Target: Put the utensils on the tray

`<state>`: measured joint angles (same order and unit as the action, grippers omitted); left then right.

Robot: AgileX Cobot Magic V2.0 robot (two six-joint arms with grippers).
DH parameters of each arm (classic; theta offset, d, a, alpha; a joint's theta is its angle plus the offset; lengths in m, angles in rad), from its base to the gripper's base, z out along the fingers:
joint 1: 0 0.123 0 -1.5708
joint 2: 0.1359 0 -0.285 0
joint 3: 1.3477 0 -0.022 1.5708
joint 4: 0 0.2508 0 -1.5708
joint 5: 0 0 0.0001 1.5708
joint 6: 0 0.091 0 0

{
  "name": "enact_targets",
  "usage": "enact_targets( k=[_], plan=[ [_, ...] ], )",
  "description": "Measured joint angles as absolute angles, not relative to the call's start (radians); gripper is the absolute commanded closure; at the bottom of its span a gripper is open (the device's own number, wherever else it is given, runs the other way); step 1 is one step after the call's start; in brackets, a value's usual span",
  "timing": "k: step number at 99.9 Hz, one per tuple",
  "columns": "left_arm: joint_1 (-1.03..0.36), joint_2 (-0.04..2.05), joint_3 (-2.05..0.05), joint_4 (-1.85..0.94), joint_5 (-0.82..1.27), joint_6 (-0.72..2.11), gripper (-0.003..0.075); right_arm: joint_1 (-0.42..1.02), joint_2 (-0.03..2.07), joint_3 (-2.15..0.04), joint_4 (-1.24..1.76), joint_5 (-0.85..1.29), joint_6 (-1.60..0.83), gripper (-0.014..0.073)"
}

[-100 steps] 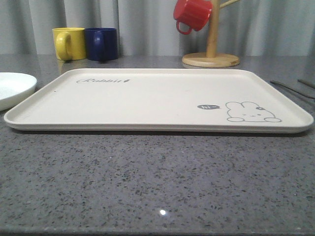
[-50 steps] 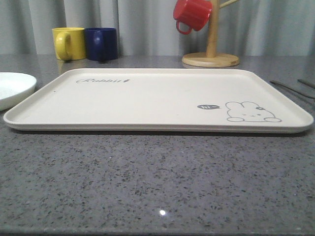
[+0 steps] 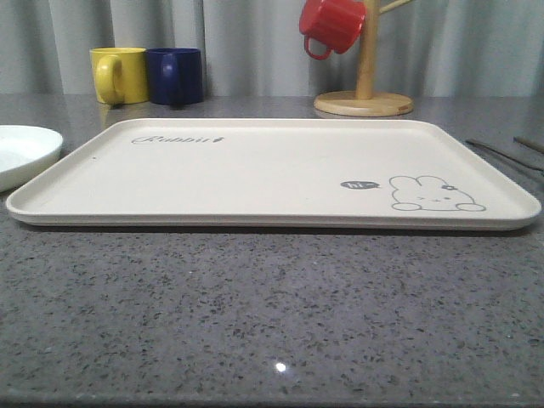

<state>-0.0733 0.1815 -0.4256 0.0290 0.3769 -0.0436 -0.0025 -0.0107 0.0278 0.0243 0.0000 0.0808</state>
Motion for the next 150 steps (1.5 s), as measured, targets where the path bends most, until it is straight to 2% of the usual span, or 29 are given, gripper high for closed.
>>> enact_targets(
  k=[37,56,77,86,91,103,110,117,138,150],
  plan=[
    [-0.073,0.608,-0.835,0.029,0.717,-0.044,0.0738,-0.003,-0.011,0.028,0.024,0.000,0.081,0.0662],
    [-0.073,0.776,-0.910,0.029,0.766,-0.044,0.0738,-0.003,-0.011,0.028,0.024,0.000,0.081,0.0662],
    [-0.073,0.866,-0.913,0.031,0.773,-0.044,0.0734,-0.003,-0.011,0.028,0.024,0.000,0.081,0.0662],
    [-0.073,0.883,-0.914,0.031,0.784,-0.044,0.0670,-0.003,-0.011,0.028,0.024,0.000,0.081,0.0662],
    [-0.073,0.895,-0.914,0.031,0.790,-0.044,0.0601,-0.003,-0.011,0.028,0.024,0.000,0.081,0.0662],
    [-0.073,0.902,-0.914,0.031,0.793,-0.044,0.0384,-0.003,-0.011,0.028,0.024,0.000,0.081,0.0662],
    [-0.073,0.902,-0.914,0.031,0.793,-0.044,0.0301,-0.003,-0.011,0.028,0.024,0.000,0.081,0.0662],
    [-0.073,0.902,-0.914,0.031,0.793,-0.044,0.0271,-0.003,-0.011,0.028,0.024,0.000,0.081,0.0662],
    [-0.067,0.950,-0.924,0.082,0.786,-0.077,0.0271,-0.003,-0.011,0.028,0.024,0.000,0.081,0.0662],
    [-0.012,1.049,-0.960,0.105,0.786,-0.101,0.0271,-0.003,-0.011,0.028,0.024,0.000,0.081,0.0662]
  ],
)
